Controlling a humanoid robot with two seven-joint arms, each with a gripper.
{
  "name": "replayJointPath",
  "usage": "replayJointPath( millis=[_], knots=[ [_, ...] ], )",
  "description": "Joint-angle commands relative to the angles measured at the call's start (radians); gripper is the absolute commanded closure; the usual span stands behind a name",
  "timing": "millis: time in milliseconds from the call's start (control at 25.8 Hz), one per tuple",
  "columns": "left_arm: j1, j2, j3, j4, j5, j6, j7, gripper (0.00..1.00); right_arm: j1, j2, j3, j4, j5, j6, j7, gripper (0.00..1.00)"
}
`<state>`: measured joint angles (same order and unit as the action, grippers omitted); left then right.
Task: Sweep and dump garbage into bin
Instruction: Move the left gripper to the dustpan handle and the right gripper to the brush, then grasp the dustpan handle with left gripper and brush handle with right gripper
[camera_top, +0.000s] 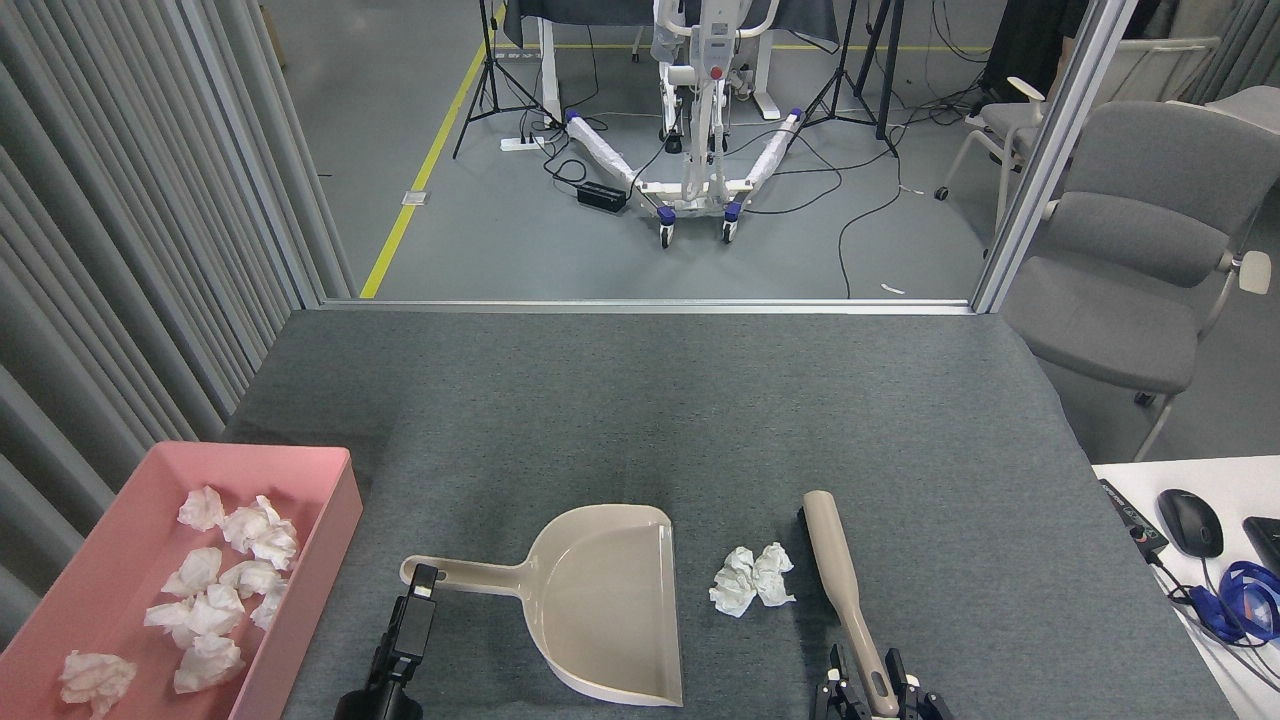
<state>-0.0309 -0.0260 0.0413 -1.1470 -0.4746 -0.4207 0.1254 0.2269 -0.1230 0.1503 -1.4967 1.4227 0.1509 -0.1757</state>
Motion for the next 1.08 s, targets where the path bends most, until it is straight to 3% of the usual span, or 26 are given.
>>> replayJointPath(
  millis=[0, 39, 193, 310, 464, 542, 696, 1045],
  knots=[
    [-0.02, -0.015, 0.014, 0.044, 0.001, -0.001, 0.0, 0.17, 0.0, -0.001, -0.002, 0.004, -0.016, -0.001, -0.001, 0.39],
    [-0.027, -0.022, 0.014, 0.053, 0.001, -0.001, 0.0, 0.17, 0.002, -0.001, -0.002, 0.004, -0.021, 0.001, -0.001, 0.41],
    [-0.056, -0.026, 0.012, 0.082, 0.001, -0.006, 0.0, 0.17, 0.002, -0.004, -0.002, 0.004, -0.022, -0.001, -0.001, 0.7],
    [-0.067, -0.028, 0.009, 0.09, -0.001, -0.001, 0.0, 0.16, 0.003, -0.018, -0.003, 0.004, -0.022, -0.005, -0.005, 0.85],
    [-0.092, -0.028, 0.009, 0.128, -0.001, -0.004, 0.0, 0.16, 0.003, -0.024, -0.003, 0.004, -0.022, -0.019, -0.038, 0.99],
    [-0.096, -0.028, 0.009, 0.133, -0.001, -0.004, 0.002, 0.17, 0.005, -0.024, -0.003, 0.004, -0.022, -0.022, -0.038, 1.0],
    [-0.101, -0.028, 0.008, 0.144, -0.003, -0.007, 0.0, 0.27, 0.012, -0.024, -0.005, -0.002, -0.022, -0.036, -0.05, 1.0],
    [-0.116, -0.028, 0.008, 0.176, -0.003, -0.01, 0.0, 0.3, 0.074, -0.047, -0.052, -0.051, -0.022, -0.105, -0.044, 1.0]
  ],
)
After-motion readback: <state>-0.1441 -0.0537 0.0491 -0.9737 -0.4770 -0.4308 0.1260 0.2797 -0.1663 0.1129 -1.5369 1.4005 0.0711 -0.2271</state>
